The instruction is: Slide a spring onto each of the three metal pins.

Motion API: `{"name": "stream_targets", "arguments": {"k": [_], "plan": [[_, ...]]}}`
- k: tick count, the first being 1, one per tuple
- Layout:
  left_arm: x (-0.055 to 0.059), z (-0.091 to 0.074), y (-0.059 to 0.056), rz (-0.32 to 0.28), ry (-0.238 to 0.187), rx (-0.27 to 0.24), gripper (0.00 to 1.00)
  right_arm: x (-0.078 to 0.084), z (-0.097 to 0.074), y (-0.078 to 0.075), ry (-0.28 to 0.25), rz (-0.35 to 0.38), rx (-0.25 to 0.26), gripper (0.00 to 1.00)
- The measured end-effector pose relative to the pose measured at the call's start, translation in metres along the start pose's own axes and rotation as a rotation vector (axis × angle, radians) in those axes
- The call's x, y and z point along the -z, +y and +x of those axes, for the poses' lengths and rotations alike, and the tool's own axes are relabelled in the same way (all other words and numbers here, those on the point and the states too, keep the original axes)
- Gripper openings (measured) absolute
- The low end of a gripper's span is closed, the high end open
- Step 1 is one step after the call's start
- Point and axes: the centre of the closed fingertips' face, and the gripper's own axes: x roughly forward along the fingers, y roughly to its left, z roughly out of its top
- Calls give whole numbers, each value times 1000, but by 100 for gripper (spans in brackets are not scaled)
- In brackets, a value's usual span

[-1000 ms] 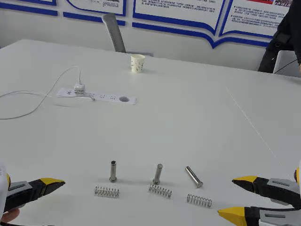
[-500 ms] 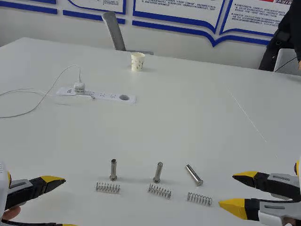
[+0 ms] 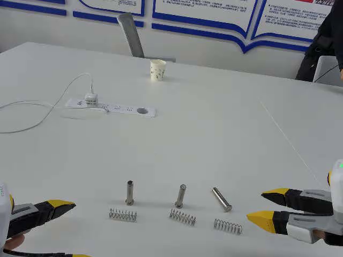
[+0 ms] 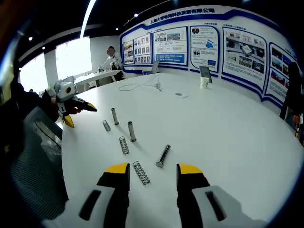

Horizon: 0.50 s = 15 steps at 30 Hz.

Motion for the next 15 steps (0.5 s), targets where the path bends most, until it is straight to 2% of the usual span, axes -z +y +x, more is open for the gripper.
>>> {"name": "stream_targets", "arguments": {"k": [7,15], "plan": [[1,2,-2,-2,3,5,80,-9,7,-7,11,2,31,35],[1,1,-2,-4,2,4,80,-10,20,-13,44,-5,43,32]]}}
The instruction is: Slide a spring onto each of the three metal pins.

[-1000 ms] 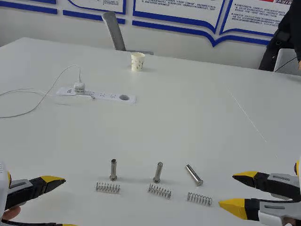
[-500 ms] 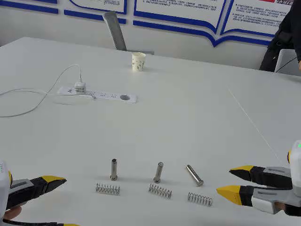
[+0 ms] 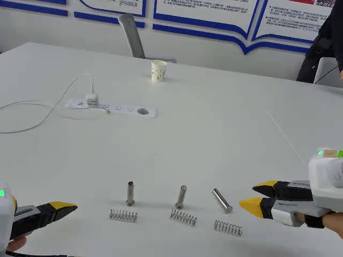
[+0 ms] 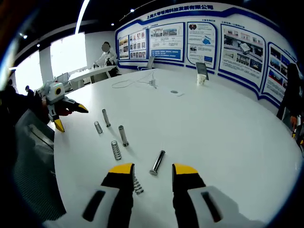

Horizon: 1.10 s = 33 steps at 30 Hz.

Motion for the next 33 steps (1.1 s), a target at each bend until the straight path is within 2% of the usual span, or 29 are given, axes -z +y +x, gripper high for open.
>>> {"name": "stream_targets", "arguments": {"k": [8,22,33], "plan": [[0,0,0,-1,0,-1,80,1,10,-5,36,-4,14,30],[0,-1,-1,-2,2,-1,80,-4,32,-4,88,-9,20,26],[2,0,-1,-4,8,0,79,-2,51,-8,129,23,48,21]]}}
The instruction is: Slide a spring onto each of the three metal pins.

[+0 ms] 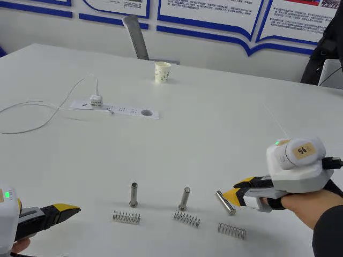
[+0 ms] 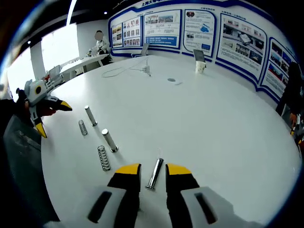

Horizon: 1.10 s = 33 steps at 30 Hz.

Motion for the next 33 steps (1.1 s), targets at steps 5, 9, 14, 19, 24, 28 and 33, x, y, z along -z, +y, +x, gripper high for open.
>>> {"name": "stream_targets", "arguments": {"k": [5,9,14,19,24,28,33], "plan": [[2,2,-1,0,7,5,79,0,6,2,7,-2,0,20],[2,3,-2,-1,5,7,79,2,11,0,25,-2,6,19],[3,4,-3,-2,9,10,79,4,17,-3,44,10,18,18],[4,4,-3,-5,10,11,79,7,23,-7,75,20,27,15],[5,5,-3,-7,13,11,79,8,29,-6,92,27,22,15],[6,5,-3,-7,17,13,79,10,34,-7,109,27,24,15],[8,6,-3,-11,20,13,78,14,37,-11,128,38,38,14]]}}
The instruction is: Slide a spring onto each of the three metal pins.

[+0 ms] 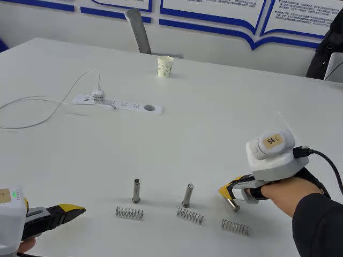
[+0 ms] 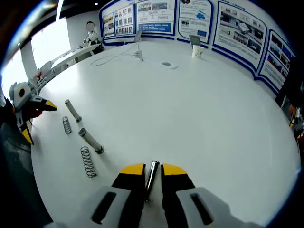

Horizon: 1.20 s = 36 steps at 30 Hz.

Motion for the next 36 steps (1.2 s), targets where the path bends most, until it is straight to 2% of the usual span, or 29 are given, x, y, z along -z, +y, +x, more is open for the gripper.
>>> {"name": "stream_targets", "arguments": {"k": [36], "plan": [[1,-1,3,-18,2,-10,78,5,11,-4,49,10,-6,12]]}}
